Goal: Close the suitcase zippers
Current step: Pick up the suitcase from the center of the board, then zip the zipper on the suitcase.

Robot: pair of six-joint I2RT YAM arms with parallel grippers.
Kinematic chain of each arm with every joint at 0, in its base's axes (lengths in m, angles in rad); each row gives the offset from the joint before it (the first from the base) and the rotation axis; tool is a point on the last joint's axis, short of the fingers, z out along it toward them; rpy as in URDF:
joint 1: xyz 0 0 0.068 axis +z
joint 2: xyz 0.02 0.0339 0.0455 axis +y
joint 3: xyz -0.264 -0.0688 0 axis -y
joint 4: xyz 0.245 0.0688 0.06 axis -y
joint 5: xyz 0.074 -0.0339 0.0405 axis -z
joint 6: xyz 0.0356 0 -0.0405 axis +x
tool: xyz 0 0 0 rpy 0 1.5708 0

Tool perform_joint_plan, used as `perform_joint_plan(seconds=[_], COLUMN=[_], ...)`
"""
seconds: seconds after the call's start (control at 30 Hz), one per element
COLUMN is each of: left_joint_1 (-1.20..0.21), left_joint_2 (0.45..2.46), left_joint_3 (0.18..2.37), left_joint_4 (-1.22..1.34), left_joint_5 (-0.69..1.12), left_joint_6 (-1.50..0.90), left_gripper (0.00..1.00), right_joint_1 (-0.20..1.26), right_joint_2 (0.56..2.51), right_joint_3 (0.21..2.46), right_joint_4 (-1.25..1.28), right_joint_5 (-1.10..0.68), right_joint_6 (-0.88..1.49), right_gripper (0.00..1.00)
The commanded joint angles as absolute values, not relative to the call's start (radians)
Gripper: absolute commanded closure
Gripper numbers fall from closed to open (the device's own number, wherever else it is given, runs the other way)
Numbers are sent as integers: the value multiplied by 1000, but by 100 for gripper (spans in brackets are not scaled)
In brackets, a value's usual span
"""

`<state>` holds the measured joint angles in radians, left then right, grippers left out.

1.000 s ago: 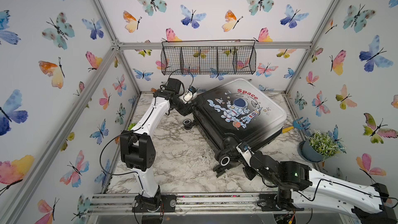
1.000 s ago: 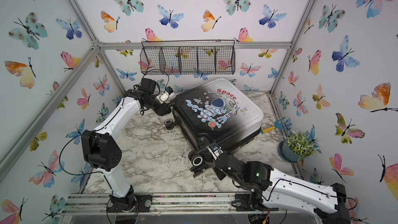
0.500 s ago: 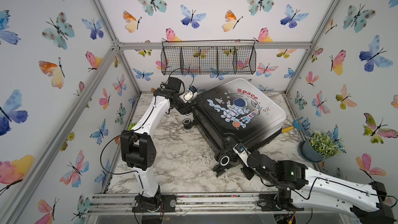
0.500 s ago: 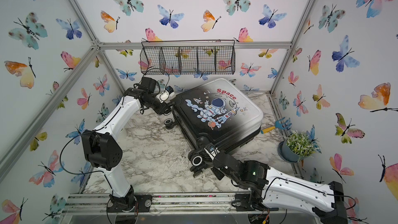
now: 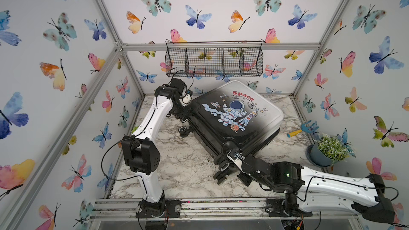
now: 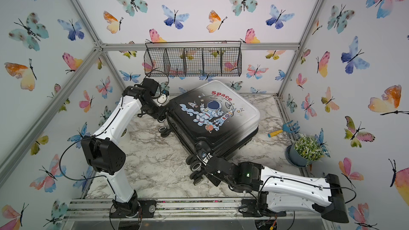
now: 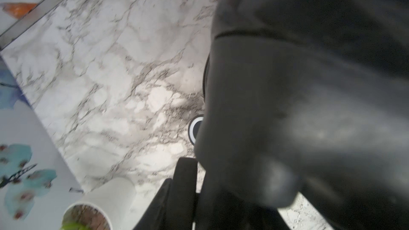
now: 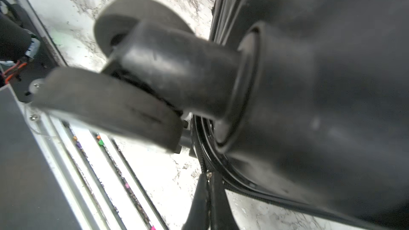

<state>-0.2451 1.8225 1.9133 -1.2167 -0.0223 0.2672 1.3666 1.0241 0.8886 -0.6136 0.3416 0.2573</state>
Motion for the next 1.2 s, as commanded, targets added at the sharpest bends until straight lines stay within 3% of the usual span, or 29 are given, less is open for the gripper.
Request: perform_joint_plan(seconds=[0.0,0.23,0.47,0.6,1.17], left_joint_1=[-159,-114,-62,-81,-358], left_joint_2=[1717,1597,1447,1365,1398], left_joint_3=[2006,2068,1916,1787,1814], left_joint_4=[-1202,-1238,-1163,-1096,-1317], left_joint_5=[-218,-205,36,213,-27], left_joint_6=[-252,-326,-386,-480,-471], left_gripper=[100,100,100,100,100], right_joint_1=[1416,1414,1414,1414,1414], right_joint_2=[983,999,963,972,1149], right_joint_3=[1010,1179,1268,1283,1327], right_joint_4=[-307,-290,-445,-481,-214], right_joint_5=[258,294,438,400,346], right_joint_6=[270,183,195,213,295], right_gripper=[97,97,97,97,97])
